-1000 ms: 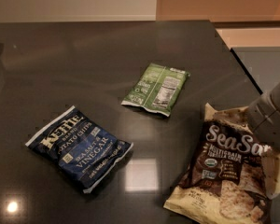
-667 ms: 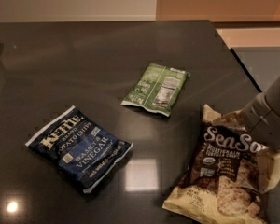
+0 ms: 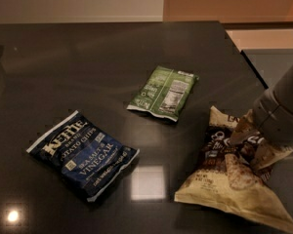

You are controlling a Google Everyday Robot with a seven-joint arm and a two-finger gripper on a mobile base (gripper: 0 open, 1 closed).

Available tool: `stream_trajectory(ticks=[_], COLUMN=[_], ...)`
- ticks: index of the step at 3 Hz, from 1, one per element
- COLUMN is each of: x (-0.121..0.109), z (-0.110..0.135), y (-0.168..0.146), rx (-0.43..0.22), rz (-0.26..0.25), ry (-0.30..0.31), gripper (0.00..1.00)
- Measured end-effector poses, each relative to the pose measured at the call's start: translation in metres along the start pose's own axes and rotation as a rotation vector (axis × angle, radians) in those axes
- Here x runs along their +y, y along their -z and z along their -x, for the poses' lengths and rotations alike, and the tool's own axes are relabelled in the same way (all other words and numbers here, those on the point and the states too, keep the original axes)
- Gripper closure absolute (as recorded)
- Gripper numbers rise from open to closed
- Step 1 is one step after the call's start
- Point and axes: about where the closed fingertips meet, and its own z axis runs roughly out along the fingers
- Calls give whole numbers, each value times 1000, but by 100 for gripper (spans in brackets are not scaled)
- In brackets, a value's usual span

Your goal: Move brown chip bag near green jalapeno chip bag

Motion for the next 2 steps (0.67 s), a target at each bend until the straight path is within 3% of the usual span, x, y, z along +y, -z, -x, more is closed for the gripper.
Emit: stream_trajectory(ticks=[1, 2], x=[-12, -37], z=[-4, -9], y=[10, 24], rx=[22, 61], rz=[-37, -113], ry=[-25, -32], gripper=[95, 100])
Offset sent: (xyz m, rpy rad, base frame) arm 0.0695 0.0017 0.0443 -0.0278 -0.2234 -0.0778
